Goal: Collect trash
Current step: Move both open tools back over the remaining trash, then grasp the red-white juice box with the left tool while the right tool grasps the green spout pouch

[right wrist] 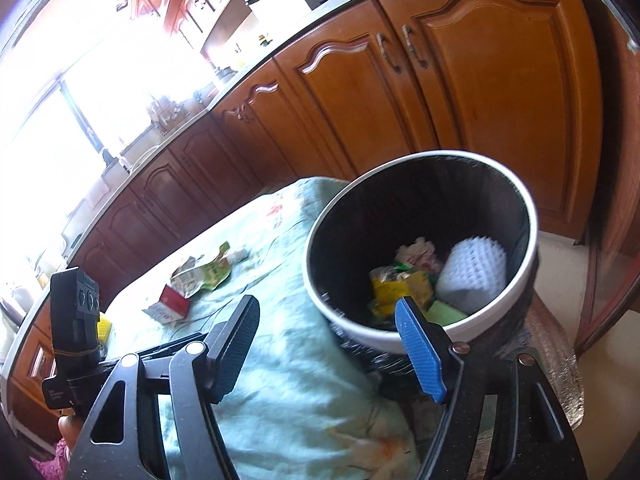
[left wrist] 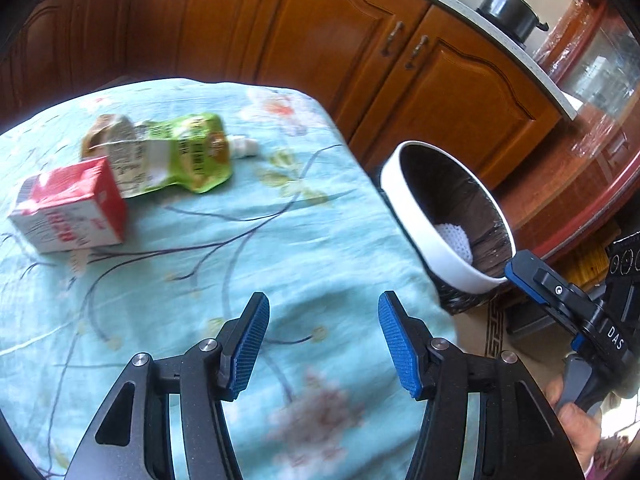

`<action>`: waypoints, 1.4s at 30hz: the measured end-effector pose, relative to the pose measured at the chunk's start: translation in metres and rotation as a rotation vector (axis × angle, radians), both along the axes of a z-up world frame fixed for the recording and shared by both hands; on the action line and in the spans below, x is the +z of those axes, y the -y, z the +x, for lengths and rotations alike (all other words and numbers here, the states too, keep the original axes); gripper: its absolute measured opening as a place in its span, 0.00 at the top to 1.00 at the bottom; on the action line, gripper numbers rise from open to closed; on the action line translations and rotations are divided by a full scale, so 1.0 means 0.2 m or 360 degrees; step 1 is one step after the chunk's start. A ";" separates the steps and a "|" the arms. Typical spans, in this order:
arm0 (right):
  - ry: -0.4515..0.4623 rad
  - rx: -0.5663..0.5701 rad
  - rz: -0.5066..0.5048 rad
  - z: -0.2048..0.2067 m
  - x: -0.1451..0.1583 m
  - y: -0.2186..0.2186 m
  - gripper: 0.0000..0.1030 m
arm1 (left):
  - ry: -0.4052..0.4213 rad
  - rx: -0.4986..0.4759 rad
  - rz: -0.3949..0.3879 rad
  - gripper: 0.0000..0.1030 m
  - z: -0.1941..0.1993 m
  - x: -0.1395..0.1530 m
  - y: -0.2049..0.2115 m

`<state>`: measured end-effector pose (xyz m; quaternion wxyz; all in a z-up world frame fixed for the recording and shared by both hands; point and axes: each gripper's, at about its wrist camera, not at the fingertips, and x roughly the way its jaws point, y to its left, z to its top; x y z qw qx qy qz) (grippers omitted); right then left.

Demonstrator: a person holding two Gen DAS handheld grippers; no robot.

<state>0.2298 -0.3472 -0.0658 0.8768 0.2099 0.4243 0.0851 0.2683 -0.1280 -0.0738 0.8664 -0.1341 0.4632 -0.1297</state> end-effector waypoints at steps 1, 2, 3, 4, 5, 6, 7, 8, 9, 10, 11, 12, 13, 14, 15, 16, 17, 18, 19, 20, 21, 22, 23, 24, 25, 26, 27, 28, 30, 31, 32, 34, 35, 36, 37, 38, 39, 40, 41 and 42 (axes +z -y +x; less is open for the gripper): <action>-0.0005 0.0019 0.0003 0.00 -0.01 -0.03 0.29 | 0.0000 0.0013 0.0002 0.45 -0.02 0.00 -0.03; -0.0009 0.0034 0.0003 0.00 -0.01 -0.05 0.29 | 0.0000 0.0019 0.0007 0.45 -0.04 0.00 -0.06; -0.0014 0.0050 0.0003 0.00 -0.02 -0.08 0.29 | 0.0000 0.0029 0.0011 0.45 -0.05 0.01 -0.09; -0.0018 0.0062 0.0005 -0.01 -0.02 -0.11 0.29 | 0.0002 0.0040 0.0018 0.45 -0.08 0.01 -0.12; -0.0023 0.0078 0.0008 -0.01 -0.02 -0.13 0.29 | 0.0003 0.0052 0.0024 0.45 -0.09 0.02 -0.15; -0.0025 0.0092 0.0008 -0.01 -0.03 -0.16 0.29 | 0.0005 0.0061 0.0027 0.45 -0.11 0.02 -0.18; -0.0026 0.0105 0.0007 -0.01 -0.03 -0.18 0.29 | 0.0007 0.0070 0.0033 0.45 -0.13 0.03 -0.22; -0.0027 0.0122 0.0004 -0.01 -0.03 -0.20 0.29 | 0.0009 0.0079 0.0041 0.45 -0.14 0.03 -0.23; -0.0028 0.0134 0.0001 -0.02 -0.03 -0.22 0.29 | 0.0013 0.0089 0.0046 0.45 -0.16 0.03 -0.26; -0.0030 0.0146 0.0001 -0.01 -0.04 -0.24 0.29 | 0.0016 0.0098 0.0050 0.45 -0.17 0.04 -0.28; -0.0031 0.0160 0.0002 -0.01 -0.04 -0.26 0.29 | 0.0020 0.0106 0.0054 0.45 -0.18 0.04 -0.30; -0.0031 0.0171 0.0002 -0.01 -0.04 -0.28 0.29 | 0.0023 0.0116 0.0063 0.45 -0.20 0.05 -0.33; -0.0030 0.0182 0.0000 -0.01 -0.04 -0.30 0.29 | 0.0024 0.0121 0.0071 0.45 -0.21 0.05 -0.35; -0.0031 0.0196 -0.0003 -0.01 -0.04 -0.32 0.29 | 0.0024 0.0126 0.0078 0.45 -0.22 0.05 -0.37; -0.0033 0.0205 -0.0004 -0.01 -0.04 -0.33 0.29 | 0.0024 0.0133 0.0085 0.45 -0.23 0.05 -0.39; -0.0036 0.0215 -0.0004 0.00 -0.05 -0.35 0.29 | 0.0026 0.0134 0.0091 0.45 -0.24 0.05 -0.43; -0.0038 0.0225 0.0000 0.00 -0.05 -0.36 0.29 | 0.0029 0.0131 0.0100 0.45 -0.25 0.05 -0.45; -0.0040 0.0239 0.0002 0.01 -0.05 -0.37 0.29 | 0.0032 0.0125 0.0111 0.45 -0.25 0.05 -0.47; -0.0042 0.0254 0.0000 0.01 -0.06 -0.38 0.29 | 0.0037 0.0113 0.0127 0.45 -0.26 0.06 -0.50; -0.0044 0.0267 -0.0004 0.02 -0.06 -0.39 0.29 | 0.0043 0.0098 0.0144 0.44 -0.26 0.06 -0.52; -0.0047 0.0281 -0.0008 0.03 -0.06 -0.40 0.29 | 0.0053 0.0082 0.0166 0.43 -0.26 0.07 -0.54; -0.0051 0.0293 -0.0009 0.03 -0.06 -0.41 0.29 | 0.0067 0.0067 0.0188 0.41 -0.25 0.07 -0.57; -0.0054 0.0303 -0.0009 0.04 -0.07 -0.42 0.29 | 0.0086 0.0052 0.0213 0.40 -0.25 0.08 -0.59; -0.0055 0.0312 -0.0009 0.05 -0.07 -0.42 0.29 | 0.0107 0.0037 0.0240 0.39 -0.24 0.09 -0.62; -0.0055 0.0319 -0.0010 0.05 -0.07 -0.43 0.29 | 0.0126 0.0021 0.0272 0.37 -0.23 0.09 -0.64; -0.0054 0.0324 -0.0014 0.06 -0.07 -0.43 0.28 | 0.0141 0.0011 0.0306 0.32 -0.22 0.10 -0.67; -0.0054 0.0327 -0.0018 0.06 -0.07 -0.43 0.28 | 0.0161 0.0000 0.0339 0.30 -0.21 0.11 -0.69; -0.0055 0.0328 -0.0018 0.07 -0.07 -0.43 0.28 | 0.0192 -0.0018 0.0369 0.29 -0.19 0.13 -0.72; -0.0059 0.0325 -0.0016 0.08 -0.07 -0.43 0.28 | 0.0247 -0.0059 0.0424 0.25 -0.15 0.14 -0.76; -0.0063 0.0325 -0.0016 0.09 -0.08 -0.43 0.28 | 0.0259 -0.0069 0.0456 0.23 -0.13 0.15 -0.78; -0.0065 0.0323 -0.0015 0.09 -0.08 -0.43 0.28 | 0.0272 -0.0090 0.0474 0.23 -0.10 0.14 -0.79; -0.0067 0.0323 -0.0019 0.11 -0.08 -0.43 0.28 | 0.0283 -0.0158 0.0474 0.23 -0.05 0.14 -0.80; -0.0069 0.0326 -0.0022 0.12 -0.09 -0.43 0.28 | 0.0280 -0.0176 0.0492 0.22 -0.03 0.13 -0.80; -0.0070 0.0329 -0.0023 0.14 -0.09 -0.44 0.28 | 0.0276 -0.0197 0.0507 0.22 0.00 0.12 -0.80; -0.0070 0.0333 -0.0026 0.15 -0.09 -0.44 0.28 | 0.0278 -0.0230 0.0511 0.22 0.02 0.11 -0.79; -0.0068 0.0339 -0.0031 0.17 -0.08 -0.45 0.28 | 0.0285 -0.0254 0.0514 0.22 0.04 0.10 -0.78; -0.0066 0.0346 -0.0035 0.19 -0.08 -0.46 0.28 | 0.0286 -0.0273 0.0518 0.22 0.06 0.10 -0.77; -0.0064 0.0356 -0.0042 0.21 -0.08 -0.47 0.28 | 0.0284 -0.0292 0.0513 0.22 0.08 0.09 -0.77; -0.0060 0.0366 -0.0048 0.23 -0.07 -0.48 0.28 | 0.0282 -0.0315 0.0502 0.22 0.09 0.08 -0.76; -0.0057 0.0377 -0.0057 0.26 -0.07 -0.49 0.28 | 0.0284 -0.0332 0.0498 0.22 0.11 0.07 -0.76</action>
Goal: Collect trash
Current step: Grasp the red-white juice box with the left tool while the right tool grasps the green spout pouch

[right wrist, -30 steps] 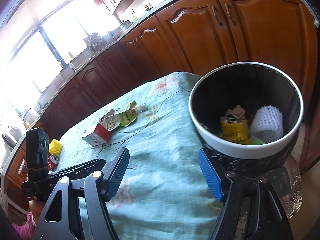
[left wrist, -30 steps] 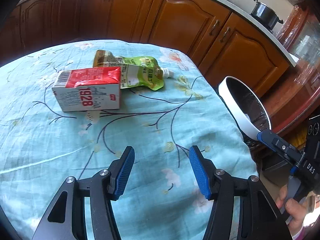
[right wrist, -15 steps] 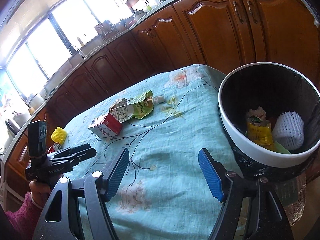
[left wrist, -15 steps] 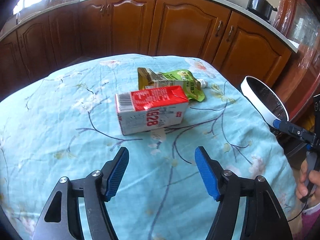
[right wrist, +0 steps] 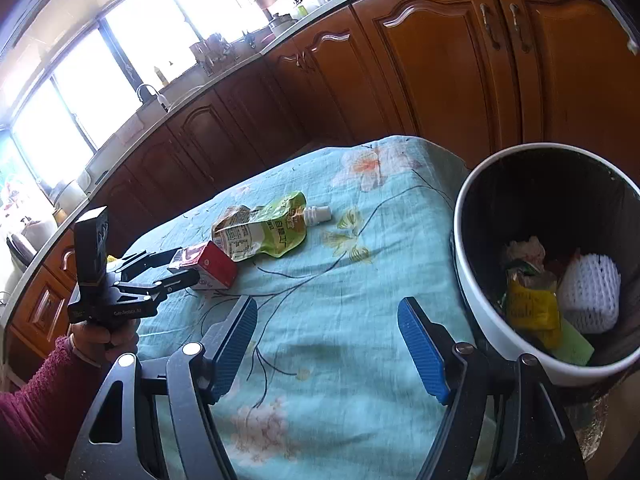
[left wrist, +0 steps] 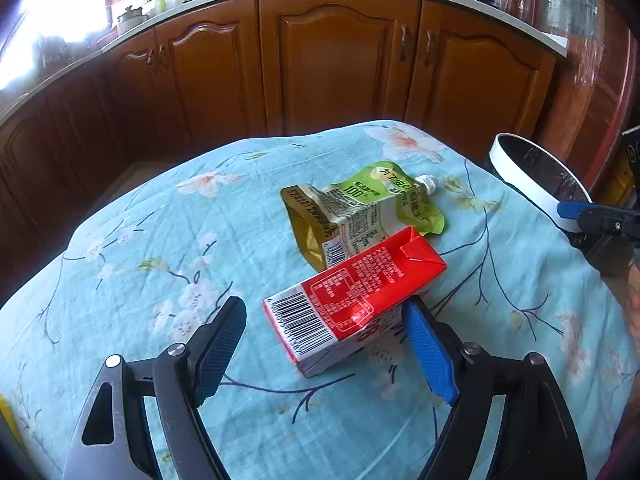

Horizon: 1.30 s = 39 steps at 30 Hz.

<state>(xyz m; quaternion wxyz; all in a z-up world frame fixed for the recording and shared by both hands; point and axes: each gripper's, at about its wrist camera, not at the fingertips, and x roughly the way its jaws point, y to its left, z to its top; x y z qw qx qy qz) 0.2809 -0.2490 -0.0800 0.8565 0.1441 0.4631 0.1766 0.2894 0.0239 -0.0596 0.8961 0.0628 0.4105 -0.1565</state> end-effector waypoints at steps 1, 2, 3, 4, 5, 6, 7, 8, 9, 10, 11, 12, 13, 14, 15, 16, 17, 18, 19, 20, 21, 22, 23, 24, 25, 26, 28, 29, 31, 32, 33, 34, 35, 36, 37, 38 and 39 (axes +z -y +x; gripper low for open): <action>0.0004 0.0013 -0.0007 0.03 0.00 -0.01 0.28 | 0.0007 -0.0013 0.0005 0.22 0.01 -0.01 0.01; 0.0007 0.0027 -0.0005 0.06 0.00 -0.03 0.28 | 0.0014 -0.0031 0.0008 0.23 0.00 -0.01 0.02; 0.0007 0.0038 0.0000 0.10 0.00 -0.04 0.28 | 0.0021 -0.0044 0.0013 0.24 0.00 -0.02 0.03; 0.0003 0.0048 0.0003 0.13 0.00 -0.06 0.28 | 0.0034 -0.0050 0.0023 0.27 -0.01 -0.03 0.04; -0.0004 0.0060 0.0002 0.17 -0.01 -0.08 0.28 | 0.0044 -0.0056 0.0027 0.38 -0.02 -0.03 0.05; -0.0005 0.0076 0.0003 0.21 -0.01 -0.10 0.28 | 0.0041 -0.0063 0.0024 0.44 -0.02 -0.04 0.06; -0.0007 0.0095 0.0007 0.25 -0.02 -0.12 0.28 | 0.0023 -0.0064 0.0016 0.55 -0.04 -0.04 0.07; -0.0013 0.0120 0.0004 0.30 -0.03 -0.15 0.28 | 0.0019 -0.0051 0.0014 0.57 -0.05 -0.04 0.07; -0.0018 0.0141 -0.0006 0.34 -0.04 -0.18 0.28 | 0.0027 -0.0035 0.0015 0.59 -0.07 -0.04 0.07; -0.0026 0.0165 -0.0017 0.39 -0.06 -0.21 0.28 | 0.0025 -0.0021 0.0011 0.62 -0.09 -0.04 0.08; -0.0034 0.0190 -0.0027 0.42 -0.07 -0.24 0.28 | 0.0019 0.0000 0.0006 0.64 -0.12 -0.03 0.08; -0.0040 0.0222 -0.0042 0.47 -0.09 -0.28 0.28 | 0.0012 0.0027 0.0001 0.64 -0.15 -0.02 0.08; -0.0045 0.0256 -0.0063 0.51 -0.10 -0.31 0.28 | 0.0000 0.0063 -0.0001 0.65 -0.18 -0.02 0.08; -0.0047 0.0286 -0.0083 0.54 -0.12 -0.34 0.28 | -0.0016 0.0104 -0.0001 0.65 -0.20 -0.02 0.08; -0.0051 0.0312 -0.0101 0.58 -0.14 -0.37 0.28 | -0.0031 0.0152 -0.0017 0.65 -0.22 -0.01 0.07; -0.0060 0.0331 -0.0109 0.62 -0.16 -0.39 0.28 | -0.0050 0.0207 -0.0058 0.65 -0.25 -0.01 0.05; -0.0071 0.0348 -0.0112 0.65 -0.17 -0.41 0.28 | -0.0075 0.0262 -0.0110 0.65 -0.27 -0.01 0.03; -0.0083 0.0360 -0.0116 0.68 -0.19 -0.43 0.28 | -0.0095 0.0321 -0.0164 0.65 -0.30 -0.01 0.01; -0.0095 0.0367 -0.0122 0.71 -0.21 -0.43 0.28 | -0.0105 0.0383 -0.0218 0.65 -0.33 -0.01 -0.02; -0.0119 0.0377 -0.0122 0.74 -0.23 -0.44 0.28 | -0.0103 0.0432 -0.0252 0.65 -0.36 0.00 -0.03; -0.0147 0.0385 -0.0112 0.75 -0.25 -0.44 0.30 | -0.0100 0.0474 -0.0274 0.65 -0.39 0.00 -0.05; -0.0177 0.0393 -0.0103 0.77 -0.27 -0.44 0.33 | -0.0096 0.0525 -0.0284 0.65 -0.42 0.00 -0.06; -0.0203 0.0404 -0.0093 0.77 -0.29 -0.44 0.47 | -0.0095 0.0562 -0.0297 0.65 -0.45 0.00 -0.06; -0.0216 0.0413 -0.0078 0.76 -0.29 -0.44 0.64 | -0.0100 0.0595 -0.0322 0.65 -0.47 0.00 -0.07; -0.0220 0.0415 -0.0055 0.74 -0.28 -0.44 0.68 | -0.0101 0.0621 -0.0337 0.65 -0.49 0.00 -0.06; -0.0224 0.0412 -0.0030 0.71 -0.27 -0.43 0.75 | -0.0099 0.0644 -0.0343 0.65 -0.51 0.00 -0.06; -0.0217 0.0407 -0.0001 0.63 -0.22 -0.41 0.83 | -0.0097 0.0663 -0.0355 0.65 -0.52 -0.01 -0.04; -0.0208 0.0398 0.0005 0.57 -0.20 -0.40 0.84 | -0.0097 0.0665 -0.0359 0.65 -0.52 0.00 -0.04; -0.0201 0.0376 0.0028 0.46 -0.16 -0.36 0.86 | -0.0103 0.0654 -0.0365 0.65 -0.52 0.00 -0.02; -0.0204 0.0361 0.0048 0.40 -0.15 -0.33 0.89 | -0.0102 0.0646 -0.0362 0.65 -0.52 0.00 0.00; -0.0212 0.0343 0.0068 0.35 -0.14 -0.31 0.93 | -0.0103 0.0640 -0.0359 0.65 -0.51 -0.01 0.00; -0.0223 0.0314 0.0089 0.29 -0.13 -0.27 0.94 | -0.0106 0.0632 -0.0357 0.65 -0.51 -0.01 0.01; -0.0235 0.0289 0.0110 0.23 -0.13 -0.25 0.95 | -0.0107 0.0624 -0.0355 0.65 -0.51 0.00 0.01; -0.0241 0.0282 0.0124 0.19 -0.13 -0.24 0.96 | -0.0104 0.0620 -0.0350 0.65 -0.51 0.00 0.02; -0.0244 0.0289 0.0130 0.15 -0.13 -0.23 0.96 | -0.0103 0.0619 -0.0342 0.65 -0.51 -0.01 0.03; -0.0243 0.0293 0.0131 0.13 -0.14 -0.23 0.96 | -0.0105 0.0620 -0.0338 0.65 -0.50 -0.01 0.03; -0.0237 0.0285 0.0135 0.12 -0.14 -0.22 0.93 | -0.0108 0.0622 -0.0339 0.63 -0.50 -0.01 0.04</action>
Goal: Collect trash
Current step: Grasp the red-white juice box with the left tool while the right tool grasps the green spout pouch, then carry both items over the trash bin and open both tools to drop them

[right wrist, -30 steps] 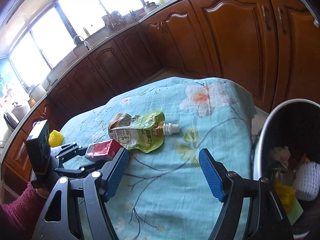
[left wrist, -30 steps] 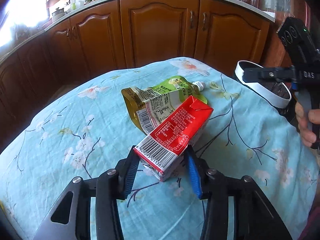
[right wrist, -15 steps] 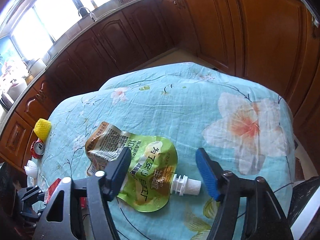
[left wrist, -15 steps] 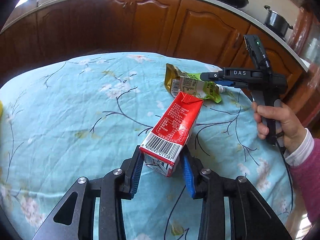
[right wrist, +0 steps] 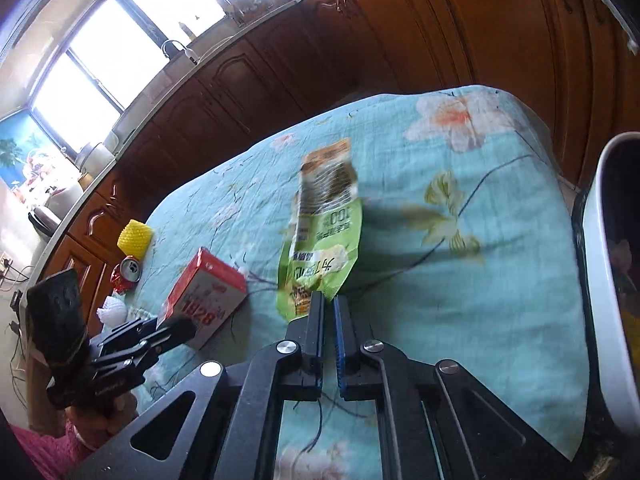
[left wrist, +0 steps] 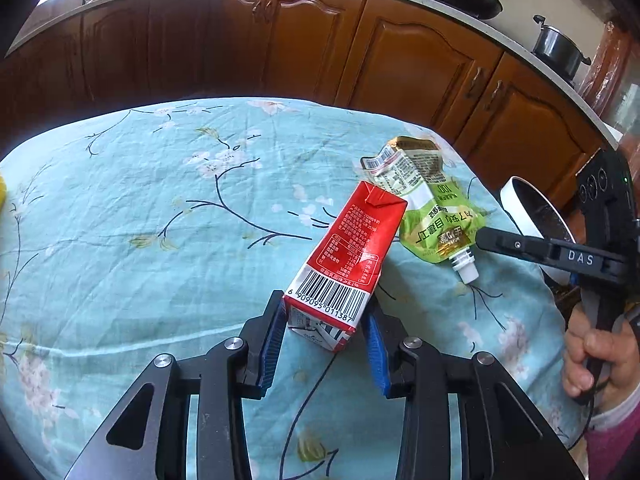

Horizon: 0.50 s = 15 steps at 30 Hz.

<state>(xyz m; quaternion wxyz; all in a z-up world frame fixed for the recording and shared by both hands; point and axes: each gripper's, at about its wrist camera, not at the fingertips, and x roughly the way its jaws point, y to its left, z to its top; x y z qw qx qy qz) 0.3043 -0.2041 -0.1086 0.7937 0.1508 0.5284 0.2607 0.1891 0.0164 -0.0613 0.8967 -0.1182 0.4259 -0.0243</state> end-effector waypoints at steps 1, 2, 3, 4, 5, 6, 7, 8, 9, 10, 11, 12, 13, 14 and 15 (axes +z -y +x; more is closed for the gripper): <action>-0.0006 -0.0021 0.0010 0.00 -0.01 0.01 0.90 | -0.0011 0.0000 -0.0008 0.61 0.01 -0.01 0.00; -0.0018 -0.0043 0.0018 0.01 -0.03 0.01 0.90 | -0.0024 0.0004 -0.0012 0.56 0.02 -0.01 0.00; -0.0035 -0.0072 0.0034 0.03 -0.04 0.02 0.86 | -0.0024 0.0013 -0.0012 0.54 0.03 -0.01 -0.01; -0.0049 -0.0100 0.0054 0.05 -0.05 0.03 0.82 | -0.0009 0.0022 -0.0008 0.49 0.03 0.00 -0.01; -0.0060 -0.0121 0.0088 0.07 -0.07 0.03 0.71 | 0.0003 0.0024 -0.0002 0.47 0.03 0.00 -0.01; -0.0063 -0.0136 0.0113 0.09 -0.07 0.02 0.61 | 0.0010 0.0024 0.0006 0.46 0.04 0.00 -0.01; -0.0064 -0.0148 0.0134 0.11 -0.08 0.02 0.57 | 0.0017 0.0020 0.0014 0.45 0.05 0.00 0.00; -0.0070 -0.0152 0.0146 0.13 -0.08 0.00 0.56 | 0.0016 0.0011 0.0020 0.45 0.07 0.00 0.00; -0.0073 -0.0155 0.0146 0.15 -0.08 -0.01 0.56 | 0.0012 0.0002 0.0029 0.45 0.08 -0.01 0.02; -0.0076 -0.0157 0.0146 0.16 -0.09 -0.03 0.56 | 0.0007 -0.0014 0.0040 0.45 0.09 -0.02 0.03; -0.0084 -0.0157 0.0154 0.18 -0.10 -0.05 0.56 | 0.0009 -0.0026 0.0051 0.46 0.11 -0.02 0.05; -0.0091 -0.0160 0.0161 0.19 -0.10 -0.06 0.57 | 0.0008 -0.0035 0.0065 0.47 0.12 -0.03 0.06; -0.0093 -0.0159 0.0155 0.20 -0.11 -0.08 0.61 | 0.0004 -0.0046 0.0076 0.54 0.12 -0.04 0.08; -0.0093 -0.0152 0.0145 0.20 -0.11 -0.09 0.76 | 0.0000 -0.0059 0.0080 0.66 0.13 -0.04 0.09; -0.0088 -0.0146 0.0151 0.19 -0.11 -0.10 0.83 | -0.0004 -0.0070 0.0075 0.68 0.13 -0.05 0.10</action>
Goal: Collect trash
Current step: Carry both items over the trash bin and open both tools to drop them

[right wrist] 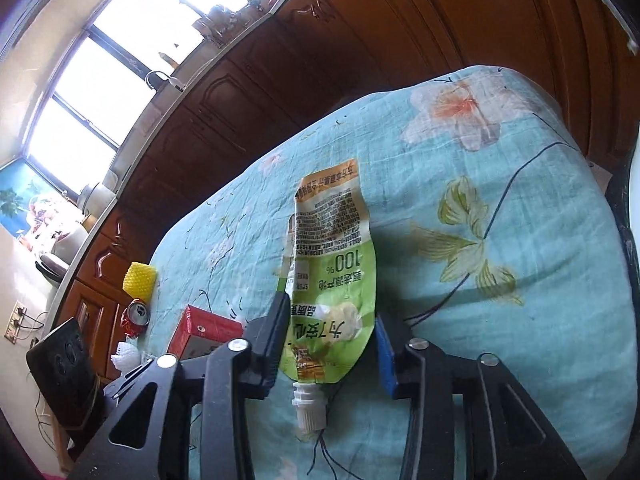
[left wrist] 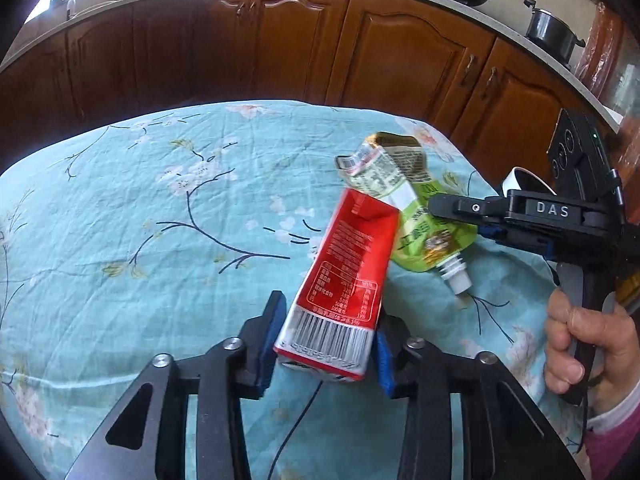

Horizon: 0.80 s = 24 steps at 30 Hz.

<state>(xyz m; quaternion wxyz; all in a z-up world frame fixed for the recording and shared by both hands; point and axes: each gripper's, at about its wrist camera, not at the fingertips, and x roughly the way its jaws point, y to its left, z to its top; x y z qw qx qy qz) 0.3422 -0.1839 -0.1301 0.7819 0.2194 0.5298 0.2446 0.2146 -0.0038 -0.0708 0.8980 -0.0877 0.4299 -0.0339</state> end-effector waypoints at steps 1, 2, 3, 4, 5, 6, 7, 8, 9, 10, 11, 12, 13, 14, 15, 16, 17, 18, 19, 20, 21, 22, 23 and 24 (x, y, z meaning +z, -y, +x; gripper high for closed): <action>0.0013 0.0008 0.0013 -0.01 0.01 0.00 0.84 | 0.0005 0.0002 -0.0004 0.69 0.00 0.00 0.01; 0.0035 0.0015 0.0013 -0.03 0.03 -0.01 0.88 | 0.0010 0.0004 -0.0005 0.69 0.00 0.00 0.01; 0.0059 0.0017 0.0005 -0.06 0.05 -0.01 0.92 | 0.0014 0.0001 -0.0010 0.69 -0.01 0.01 0.01; 0.0084 0.0013 -0.0001 -0.08 0.08 -0.02 0.93 | 0.0016 -0.0004 -0.0018 0.69 -0.01 0.01 0.02; 0.0113 0.0000 -0.0007 -0.11 0.11 -0.01 0.95 | 0.0023 -0.0004 -0.0023 0.69 -0.02 0.02 0.02; 0.0134 -0.0014 -0.0007 -0.14 0.14 0.01 0.97 | 0.0030 -0.0008 -0.0029 0.69 -0.03 0.02 0.03; 0.0156 -0.0035 -0.0001 -0.17 0.16 0.03 0.97 | 0.0038 -0.0016 -0.0034 0.70 -0.03 0.03 0.04; 0.0173 -0.0056 0.0003 -0.19 0.19 0.05 0.98 | 0.0047 -0.0027 -0.0036 0.70 -0.04 0.05 0.05; 0.0192 -0.0079 0.0000 -0.22 0.21 0.07 0.99 | 0.0058 -0.0041 -0.0040 0.70 -0.05 0.06 0.08; 0.0213 -0.0104 -0.0012 -0.25 0.24 0.10 0.99 | 0.0065 -0.0057 -0.0046 0.70 -0.05 0.07 0.10; 0.0227 -0.0127 -0.0020 -0.27 0.26 0.12 0.99 | 0.0070 -0.0072 -0.0052 0.70 -0.05 0.08 0.12; 0.0235 -0.0150 -0.0018 -0.30 0.27 0.15 0.99 | 0.0073 -0.0088 -0.0060 0.70 -0.06 0.09 0.14; 0.0239 -0.0176 -0.0016 -0.33 0.29 0.18 0.99 | 0.0076 -0.0106 -0.0067 0.70 -0.05 0.09 0.17; 0.0245 -0.0208 -0.0019 -0.36 0.30 0.21 0.99 | 0.0076 -0.0124 -0.0069 0.70 -0.05 0.10 0.19; 0.0249 -0.0232 -0.0019 -0.38 0.31 0.24 0.99 | 0.0080 -0.0142 -0.0070 0.70 -0.05 0.11 0.22; 0.0252 -0.0257 -0.0016 -0.41 0.32 0.28 0.99 | 0.0082 -0.0160 -0.0069 0.70 -0.05 0.12 0.25; 0.0248 -0.0281 -0.0021 -0.43 0.33 0.31 0.99 | 0.0084 -0.0176 -0.0069 0.70 -0.05 0.13 0.28; 0.0249 -0.0305 -0.0019 -0.46 0.34 0.35 0.99 | 0.0087 -0.0193 -0.0068 0.70 -0.05 0.13 0.31; 0.0251 -0.0328 -0.0018 -0.48 0.35 0.38 0.99 | 0.0090 -0.0209 -0.0065 0.70 -0.05 0.14 0.33; 0.0248 -0.0339 -0.0014 -0.50 0.35 0.40 0.99 | 0.0092 -0.0227 -0.0060 0.70 -0.04 0.15 0.36; 0.0247 -0.0354 -0.0013 -0.52 0.36 0.42 0.99 | 0.0093 -0.0241 -0.0054 0.70 -0.03 0.15 0.38; 0.0252 -0.0372 -0.0018 -0.54 0.37 0.45 0.99 | 0.0092 -0.0256 -0.0050 0.70 -0.03 0.16 0.40; 0.0256 -0.0388 -0.0020 -0.56 0.37 0.47 0.99 | 0.0090 -0.0271 -0.0048 0.70 -0.02 0.16 0.42; 0.0260 -0.0402 -0.0021 -0.58 0.38 0.50 0.99 | 0.0090 -0.0283 -0.0046 0.70 -0.02 0.16 0.44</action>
